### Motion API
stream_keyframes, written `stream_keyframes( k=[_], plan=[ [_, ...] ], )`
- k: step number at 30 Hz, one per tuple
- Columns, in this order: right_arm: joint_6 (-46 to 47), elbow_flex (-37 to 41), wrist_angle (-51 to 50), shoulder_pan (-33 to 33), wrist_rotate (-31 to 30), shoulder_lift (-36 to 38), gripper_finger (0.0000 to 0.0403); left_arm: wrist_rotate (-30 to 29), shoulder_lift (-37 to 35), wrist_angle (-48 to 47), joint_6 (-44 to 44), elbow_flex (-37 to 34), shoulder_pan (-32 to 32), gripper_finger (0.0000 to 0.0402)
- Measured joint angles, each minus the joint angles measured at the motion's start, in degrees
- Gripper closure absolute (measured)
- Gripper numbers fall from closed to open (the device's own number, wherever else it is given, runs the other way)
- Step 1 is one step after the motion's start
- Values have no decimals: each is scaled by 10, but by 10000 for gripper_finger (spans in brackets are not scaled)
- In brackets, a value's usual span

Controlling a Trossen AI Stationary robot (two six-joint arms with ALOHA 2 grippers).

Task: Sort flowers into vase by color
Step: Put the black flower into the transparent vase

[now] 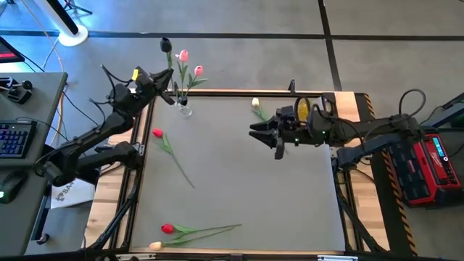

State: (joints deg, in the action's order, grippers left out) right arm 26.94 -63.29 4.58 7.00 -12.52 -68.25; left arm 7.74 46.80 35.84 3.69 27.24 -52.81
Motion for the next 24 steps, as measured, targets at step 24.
stream_keyframes(
  k=[24],
  plan=[
    [0,0,-44,16,-121,0,270,116,177,212,-112,-61,-65,401]
  ],
)
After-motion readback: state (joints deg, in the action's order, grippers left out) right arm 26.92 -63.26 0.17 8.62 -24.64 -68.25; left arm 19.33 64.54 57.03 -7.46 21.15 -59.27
